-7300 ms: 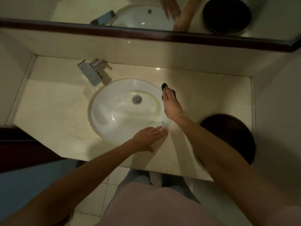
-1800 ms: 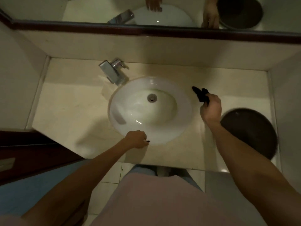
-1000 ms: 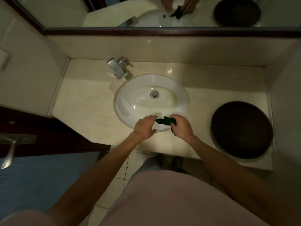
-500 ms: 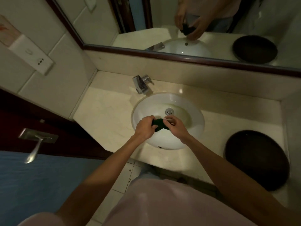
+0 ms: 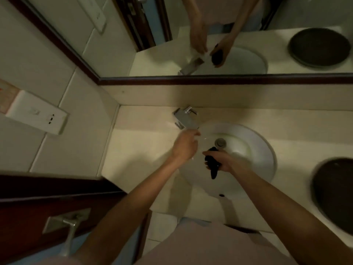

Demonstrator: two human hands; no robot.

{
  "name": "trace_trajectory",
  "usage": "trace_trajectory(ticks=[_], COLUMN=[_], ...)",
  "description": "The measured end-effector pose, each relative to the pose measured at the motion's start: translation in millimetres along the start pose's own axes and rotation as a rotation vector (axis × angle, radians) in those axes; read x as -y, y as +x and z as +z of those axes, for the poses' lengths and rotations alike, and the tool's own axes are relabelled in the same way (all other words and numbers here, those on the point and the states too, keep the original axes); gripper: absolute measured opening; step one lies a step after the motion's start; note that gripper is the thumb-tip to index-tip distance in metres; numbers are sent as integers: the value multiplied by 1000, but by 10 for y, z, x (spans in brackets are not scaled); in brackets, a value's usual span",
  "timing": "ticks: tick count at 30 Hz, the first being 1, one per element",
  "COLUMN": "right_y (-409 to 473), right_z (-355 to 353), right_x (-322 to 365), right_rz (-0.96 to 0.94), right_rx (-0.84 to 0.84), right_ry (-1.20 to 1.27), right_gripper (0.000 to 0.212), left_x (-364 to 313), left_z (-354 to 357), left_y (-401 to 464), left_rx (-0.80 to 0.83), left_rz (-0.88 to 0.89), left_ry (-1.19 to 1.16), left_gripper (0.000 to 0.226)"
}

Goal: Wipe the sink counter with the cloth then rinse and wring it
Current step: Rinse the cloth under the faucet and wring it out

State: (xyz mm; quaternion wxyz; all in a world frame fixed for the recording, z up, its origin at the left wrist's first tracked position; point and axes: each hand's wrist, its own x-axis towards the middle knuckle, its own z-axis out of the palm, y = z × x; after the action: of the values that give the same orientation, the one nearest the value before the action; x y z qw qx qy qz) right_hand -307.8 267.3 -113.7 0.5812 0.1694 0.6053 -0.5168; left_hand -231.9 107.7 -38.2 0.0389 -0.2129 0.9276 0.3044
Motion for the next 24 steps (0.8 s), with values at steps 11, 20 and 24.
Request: trace_trajectory(ticks=[11,20,24], right_y=[222,711,792], right_z=[-101,42,164], right_x=[217,306,422], right_rz=[-150,-304,-401], right_rx=[101,-139,-98], right_ry=[-31,-378,-546], right_gripper=[10,39,20], left_x=[-311,-256,-256], left_z=[-288,-278,-272], left_y=[1627,1855,1900], left_rx=[321,317,313], left_rz=[229,273,242], left_ry=[980,845,771], left_gripper=[18,8,11])
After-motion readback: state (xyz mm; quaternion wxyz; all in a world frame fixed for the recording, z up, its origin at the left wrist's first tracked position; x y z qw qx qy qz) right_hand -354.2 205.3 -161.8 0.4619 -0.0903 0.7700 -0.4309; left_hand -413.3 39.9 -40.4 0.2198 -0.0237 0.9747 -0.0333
